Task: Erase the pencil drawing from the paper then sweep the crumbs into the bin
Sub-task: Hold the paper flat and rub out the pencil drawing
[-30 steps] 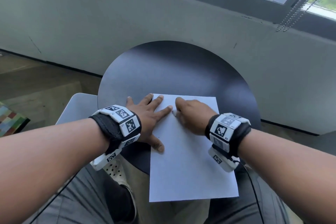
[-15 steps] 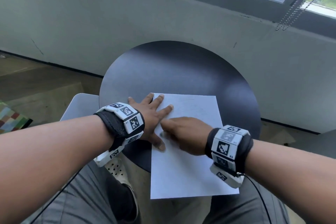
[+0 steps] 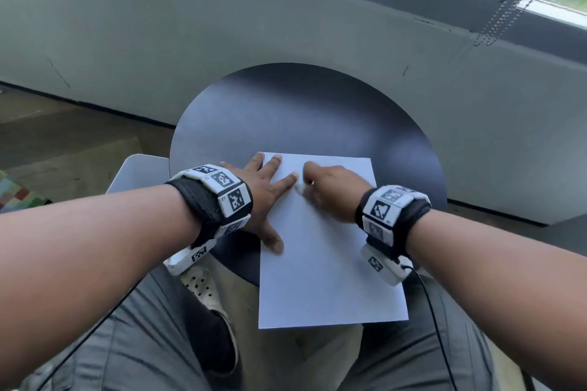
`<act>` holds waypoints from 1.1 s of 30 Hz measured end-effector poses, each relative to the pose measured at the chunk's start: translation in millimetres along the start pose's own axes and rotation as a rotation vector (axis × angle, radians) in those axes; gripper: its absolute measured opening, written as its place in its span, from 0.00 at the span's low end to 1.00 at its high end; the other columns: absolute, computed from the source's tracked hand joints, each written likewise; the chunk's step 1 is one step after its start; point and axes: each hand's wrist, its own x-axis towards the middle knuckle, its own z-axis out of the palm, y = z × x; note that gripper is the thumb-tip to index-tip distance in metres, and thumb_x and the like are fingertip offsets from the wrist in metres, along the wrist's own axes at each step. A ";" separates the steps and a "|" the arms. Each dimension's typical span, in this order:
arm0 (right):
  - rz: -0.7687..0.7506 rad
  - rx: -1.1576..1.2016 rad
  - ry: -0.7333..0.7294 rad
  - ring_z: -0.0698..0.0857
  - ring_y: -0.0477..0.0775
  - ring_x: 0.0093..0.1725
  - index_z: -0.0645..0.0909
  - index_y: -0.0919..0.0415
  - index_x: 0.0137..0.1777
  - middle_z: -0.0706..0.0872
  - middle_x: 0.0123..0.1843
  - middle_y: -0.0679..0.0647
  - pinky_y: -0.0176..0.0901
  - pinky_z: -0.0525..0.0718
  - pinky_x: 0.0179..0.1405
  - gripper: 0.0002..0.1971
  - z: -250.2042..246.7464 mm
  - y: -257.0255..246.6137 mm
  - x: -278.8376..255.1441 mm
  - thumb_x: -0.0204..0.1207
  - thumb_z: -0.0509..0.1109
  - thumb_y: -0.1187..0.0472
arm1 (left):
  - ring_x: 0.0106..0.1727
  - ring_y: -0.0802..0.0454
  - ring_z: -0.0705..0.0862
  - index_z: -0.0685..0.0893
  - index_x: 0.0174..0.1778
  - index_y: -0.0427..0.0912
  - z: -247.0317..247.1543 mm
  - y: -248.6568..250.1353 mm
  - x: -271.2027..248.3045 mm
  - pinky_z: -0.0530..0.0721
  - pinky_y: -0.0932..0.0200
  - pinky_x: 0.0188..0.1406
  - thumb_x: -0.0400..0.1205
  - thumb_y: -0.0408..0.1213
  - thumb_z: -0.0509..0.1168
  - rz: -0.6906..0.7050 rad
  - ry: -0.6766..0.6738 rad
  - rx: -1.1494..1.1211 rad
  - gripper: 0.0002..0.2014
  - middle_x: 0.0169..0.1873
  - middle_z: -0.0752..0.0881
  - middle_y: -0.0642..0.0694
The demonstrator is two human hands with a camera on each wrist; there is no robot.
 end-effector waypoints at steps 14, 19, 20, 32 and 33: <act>0.038 0.065 0.054 0.80 0.64 0.53 0.70 0.57 0.58 0.84 0.55 0.61 0.50 0.77 0.46 0.08 5.9 1.3 -6.0 0.86 0.57 0.54 | 0.86 0.40 0.35 0.34 0.83 0.67 -3.8 1.8 -1.0 0.66 0.22 0.71 0.57 0.80 0.70 -0.001 -0.021 0.015 0.67 0.86 0.34 0.48; -0.178 0.060 -0.099 0.82 0.61 0.53 0.76 0.55 0.60 0.85 0.54 0.56 0.50 0.80 0.50 0.08 15.3 -8.5 -19.5 0.82 0.63 0.59 | 0.86 0.40 0.35 0.34 0.83 0.67 -4.0 2.9 -1.1 0.66 0.22 0.71 0.57 0.80 0.70 0.000 -0.021 0.020 0.67 0.86 0.34 0.47; -0.089 0.094 -0.043 0.82 0.61 0.53 0.76 0.54 0.59 0.84 0.52 0.54 0.48 0.79 0.49 0.08 11.0 -1.0 -11.1 0.83 0.64 0.56 | 0.86 0.40 0.35 0.34 0.83 0.67 -4.5 3.7 -2.0 0.66 0.22 0.70 0.57 0.80 0.70 -0.002 -0.020 0.026 0.66 0.86 0.34 0.47; 0.063 0.121 0.010 0.81 0.61 0.51 0.74 0.56 0.58 0.84 0.55 0.58 0.49 0.79 0.49 0.09 3.3 7.6 -9.6 0.84 0.61 0.53 | 0.86 0.37 0.35 0.34 0.80 0.73 -8.7 6.4 -2.4 0.66 0.24 0.72 0.59 0.79 0.70 0.005 -0.035 0.038 0.63 0.86 0.35 0.45; 0.156 0.113 0.042 0.81 0.63 0.50 0.72 0.56 0.56 0.84 0.53 0.59 0.50 0.79 0.48 0.09 1.4 14.8 -4.8 0.85 0.60 0.51 | 0.86 0.37 0.35 0.33 0.81 0.73 -8.2 6.3 -2.4 0.66 0.24 0.73 0.59 0.79 0.70 0.001 -0.038 0.040 0.64 0.86 0.35 0.45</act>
